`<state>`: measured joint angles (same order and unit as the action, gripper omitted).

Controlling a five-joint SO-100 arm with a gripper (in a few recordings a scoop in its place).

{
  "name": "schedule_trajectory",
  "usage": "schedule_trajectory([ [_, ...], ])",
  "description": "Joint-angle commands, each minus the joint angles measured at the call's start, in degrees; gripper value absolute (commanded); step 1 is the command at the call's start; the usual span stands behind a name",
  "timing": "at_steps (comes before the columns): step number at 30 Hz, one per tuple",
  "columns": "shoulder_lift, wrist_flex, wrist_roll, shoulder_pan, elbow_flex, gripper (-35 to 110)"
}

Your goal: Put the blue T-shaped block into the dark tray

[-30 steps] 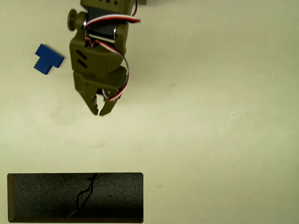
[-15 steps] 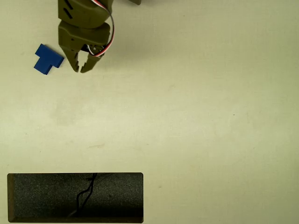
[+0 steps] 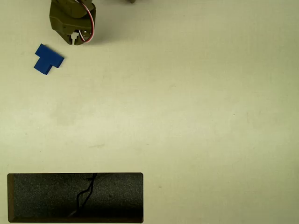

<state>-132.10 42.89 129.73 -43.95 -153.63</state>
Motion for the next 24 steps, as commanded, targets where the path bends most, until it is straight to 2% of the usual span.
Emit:
schedule_trajectory([
  [1, -1.3, -3.3, 3.3, -2.3, -2.4, 0],
  [5, -1.1, -3.3, 6.2, -4.6, -2.5, 0],
  [9, 0.7, -4.5, 13.4, -10.4, -2.0, 0],
  [16, 8.9, -13.1, 22.7, -19.5, -0.4, 0],
  [24, 23.9, -25.1, 21.7, -20.0, 5.4, 0],
])
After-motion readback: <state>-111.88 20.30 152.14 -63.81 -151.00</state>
